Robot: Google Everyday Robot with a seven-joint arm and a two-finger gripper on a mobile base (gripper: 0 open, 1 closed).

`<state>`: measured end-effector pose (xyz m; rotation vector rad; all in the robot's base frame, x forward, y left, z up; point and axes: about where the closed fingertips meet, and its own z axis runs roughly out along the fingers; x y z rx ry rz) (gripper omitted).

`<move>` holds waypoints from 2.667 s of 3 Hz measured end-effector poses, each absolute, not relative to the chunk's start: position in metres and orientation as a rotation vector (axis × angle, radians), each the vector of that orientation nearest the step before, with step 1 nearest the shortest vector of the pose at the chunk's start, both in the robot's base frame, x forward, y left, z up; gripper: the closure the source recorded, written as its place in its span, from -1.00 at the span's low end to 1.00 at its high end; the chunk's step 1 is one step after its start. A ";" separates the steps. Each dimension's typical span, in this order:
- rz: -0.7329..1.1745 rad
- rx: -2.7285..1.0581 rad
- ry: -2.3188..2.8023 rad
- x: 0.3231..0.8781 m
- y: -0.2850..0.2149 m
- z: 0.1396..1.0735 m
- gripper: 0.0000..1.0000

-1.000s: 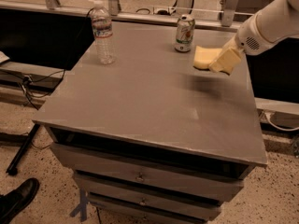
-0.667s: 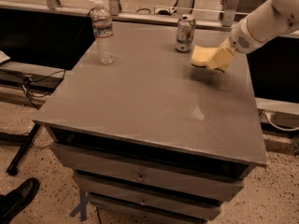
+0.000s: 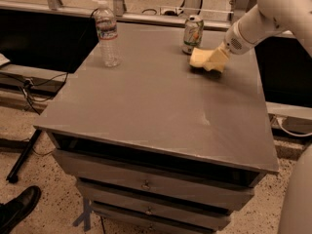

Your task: Move sponge near 7up can

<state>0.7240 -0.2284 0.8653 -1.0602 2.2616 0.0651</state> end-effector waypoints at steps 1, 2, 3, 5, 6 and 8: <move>0.050 -1.030 2.281 0.739 -0.229 0.862 0.22; 0.047 -1.020 2.291 0.746 -0.228 0.859 -0.22; 0.047 -1.019 2.299 0.750 -0.226 0.857 -0.68; 0.063 -1.014 2.291 0.745 -0.228 0.864 -1.00; 0.133 -0.975 2.226 0.725 -0.244 0.889 -1.00; 0.307 -0.796 2.015 0.633 -0.333 0.956 -1.00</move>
Offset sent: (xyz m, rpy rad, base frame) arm 0.0301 -0.0036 -0.0009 -0.0079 0.0054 -0.0586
